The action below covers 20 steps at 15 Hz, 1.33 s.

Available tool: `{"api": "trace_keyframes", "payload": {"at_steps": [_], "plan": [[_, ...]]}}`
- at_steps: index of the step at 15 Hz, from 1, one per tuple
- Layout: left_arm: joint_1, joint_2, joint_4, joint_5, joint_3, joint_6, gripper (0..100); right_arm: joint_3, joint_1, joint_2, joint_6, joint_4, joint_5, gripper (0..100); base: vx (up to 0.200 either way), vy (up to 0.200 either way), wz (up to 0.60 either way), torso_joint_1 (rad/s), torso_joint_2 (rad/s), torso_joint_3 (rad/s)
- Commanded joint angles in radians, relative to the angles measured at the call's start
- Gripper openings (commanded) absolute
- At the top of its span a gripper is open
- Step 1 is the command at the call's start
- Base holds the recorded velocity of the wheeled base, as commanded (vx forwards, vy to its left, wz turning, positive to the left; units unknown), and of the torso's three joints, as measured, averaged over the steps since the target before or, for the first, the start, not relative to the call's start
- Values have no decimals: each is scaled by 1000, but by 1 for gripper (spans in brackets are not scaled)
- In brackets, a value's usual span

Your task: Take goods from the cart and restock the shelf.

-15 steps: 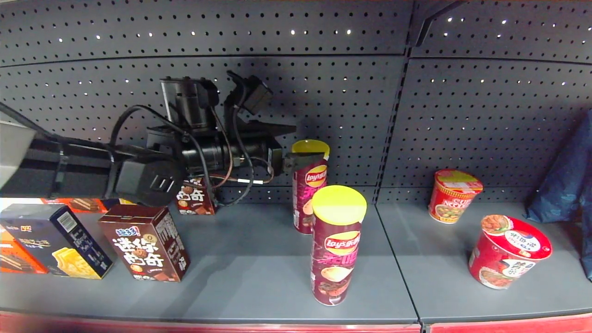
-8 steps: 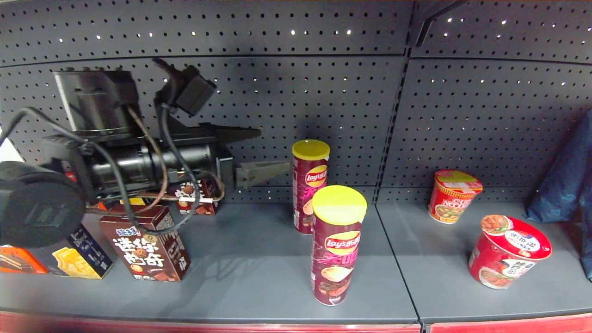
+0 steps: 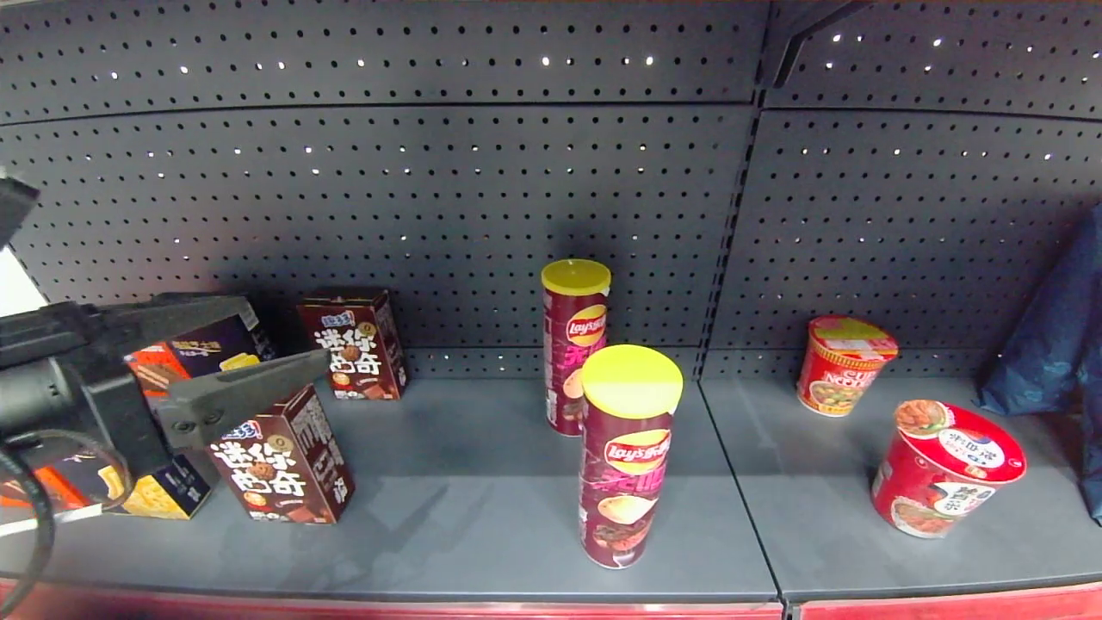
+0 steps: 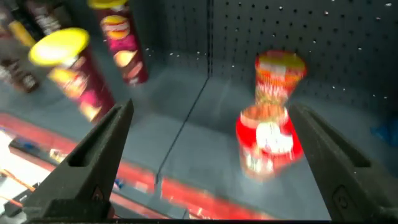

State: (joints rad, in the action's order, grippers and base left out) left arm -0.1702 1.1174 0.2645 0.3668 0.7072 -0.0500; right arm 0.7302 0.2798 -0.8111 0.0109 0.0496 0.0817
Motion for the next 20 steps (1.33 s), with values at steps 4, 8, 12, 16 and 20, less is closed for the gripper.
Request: {"api": "trace_keyframes", "payload": {"at_steps": [4, 8, 12, 16, 20], "plan": [[12, -131, -16, -147, -38, 71, 100, -14, 340, -462, 161, -198, -273, 100, 0, 0, 0, 0, 0, 0], [12, -128, -7, -147, -51, 68, 100, -195, 348, -616, 159, -490, -278, 100, 0, 0, 0, 0, 0, 0], [11, -97, -4, -147, -49, 65, 100, -183, 361, -706, 150, -545, -261, 100, 0, 0, 0, 0, 0, 0], [11, -76, -4, -147, -52, 47, 100, -181, 430, -761, 92, -548, -254, 100, 0, 0, 0, 0, 0, 0], [8, -76, -2, -144, -81, 15, 100, -157, 447, -807, 92, -548, -260, 100, 0, 0, 0, 0, 0, 0]]}}
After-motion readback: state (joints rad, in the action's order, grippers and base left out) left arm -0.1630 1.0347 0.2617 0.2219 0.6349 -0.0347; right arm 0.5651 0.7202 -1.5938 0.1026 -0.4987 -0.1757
